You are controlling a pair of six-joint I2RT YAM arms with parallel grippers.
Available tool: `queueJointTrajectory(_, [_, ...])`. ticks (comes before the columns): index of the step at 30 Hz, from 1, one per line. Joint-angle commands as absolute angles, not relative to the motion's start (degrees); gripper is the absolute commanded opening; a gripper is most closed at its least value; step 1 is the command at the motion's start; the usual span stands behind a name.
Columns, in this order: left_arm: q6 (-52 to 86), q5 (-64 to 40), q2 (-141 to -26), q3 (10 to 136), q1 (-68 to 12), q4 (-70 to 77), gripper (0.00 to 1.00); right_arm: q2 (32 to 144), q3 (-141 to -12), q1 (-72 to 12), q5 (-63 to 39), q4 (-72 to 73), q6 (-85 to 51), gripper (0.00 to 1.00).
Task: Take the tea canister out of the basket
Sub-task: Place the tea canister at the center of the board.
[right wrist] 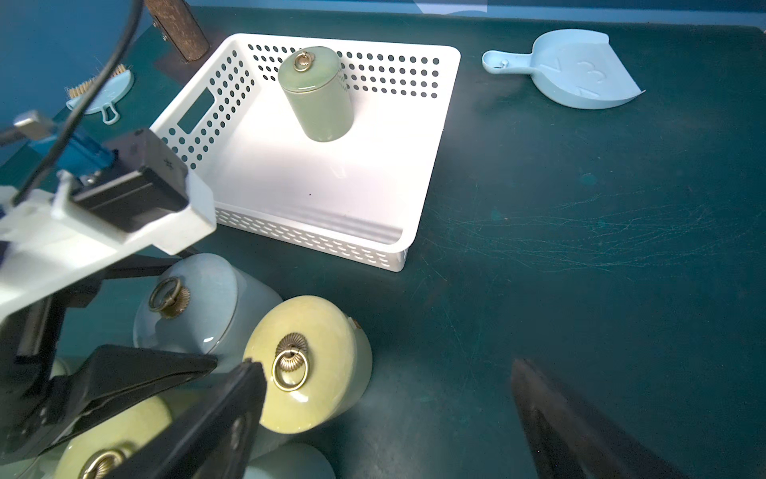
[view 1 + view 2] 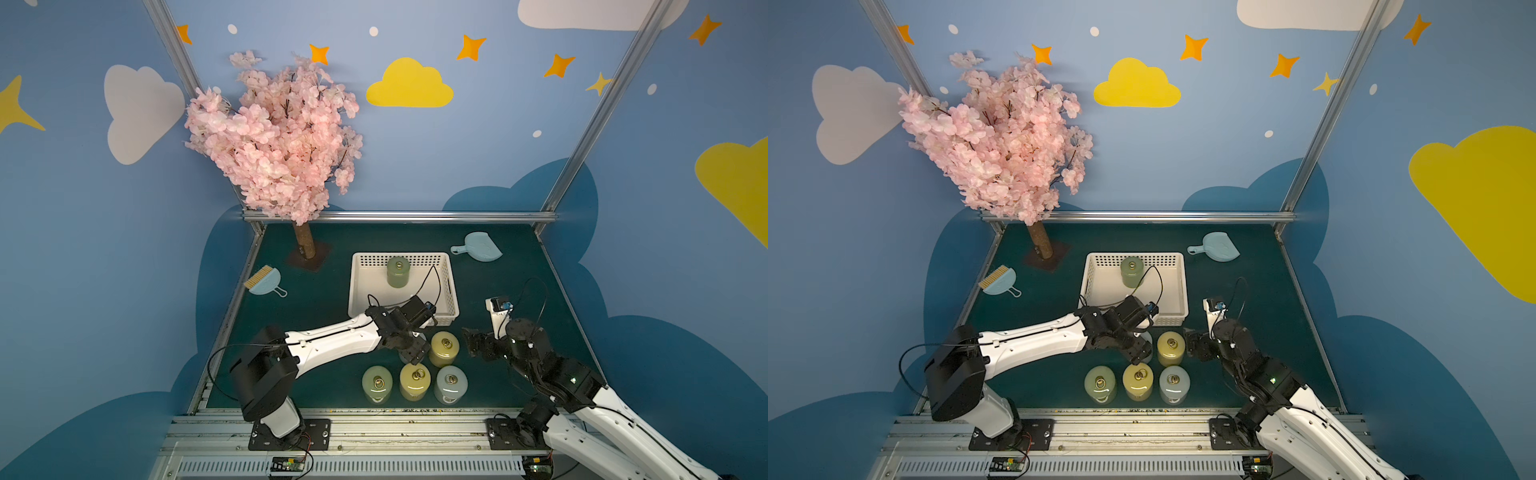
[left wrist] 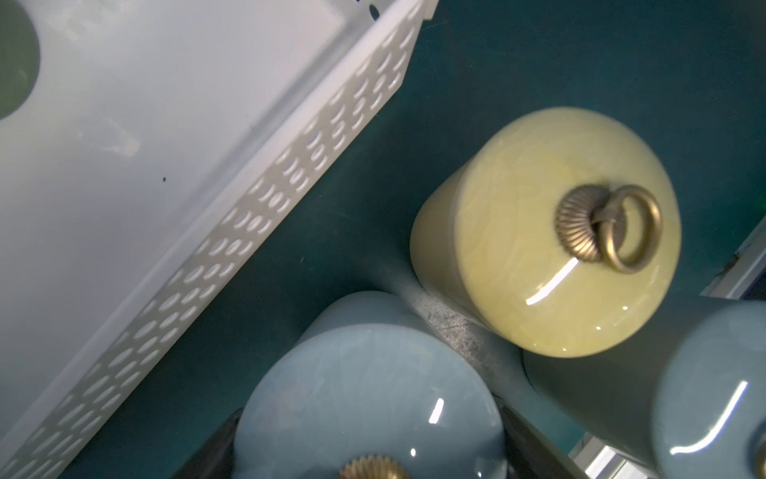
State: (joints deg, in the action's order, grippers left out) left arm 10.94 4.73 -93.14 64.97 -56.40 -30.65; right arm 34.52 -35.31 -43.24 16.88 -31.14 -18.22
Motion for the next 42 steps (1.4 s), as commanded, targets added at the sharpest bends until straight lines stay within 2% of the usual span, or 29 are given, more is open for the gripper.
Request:
queueJointTrajectory(1, [11.69,5.23,-92.9,65.35,-56.69,-27.91,0.41,34.19,-34.71,-43.06,17.25,-31.5,-18.72,0.98])
queueJointTrajectory(14, [12.39,6.71,-94.44,65.21,-57.74,-28.21,0.45,34.28,-34.7,-43.02,17.21,-31.48,-18.81,0.98])
queueJointTrajectory(16, [12.6,6.92,-94.68,65.29,-57.91,-28.54,0.5,34.28,-34.54,-43.07,17.14,-31.48,-18.81,0.98])
queueJointTrajectory(20, [13.13,7.28,-94.75,65.66,-58.0,-29.11,0.69,34.28,-34.71,-43.07,16.98,-31.47,-18.76,0.98])
queueJointTrajectory(24, [13.41,7.17,-94.66,66.01,-58.01,-29.46,0.83,34.19,-34.71,-43.06,17.01,-31.46,-18.8,0.99])
queueJointTrajectory(34, [14.13,6.27,-94.06,66.84,-58.01,-30.24,0.96,34.1,-34.72,-43.07,16.94,-31.72,-18.82,0.98])
queueJointTrajectory(42, [15.62,7.97,-92.74,68.65,-58.01,-33.34,1.0,33.94,-34.78,-43.07,16.48,-31.82,-18.59,0.99])
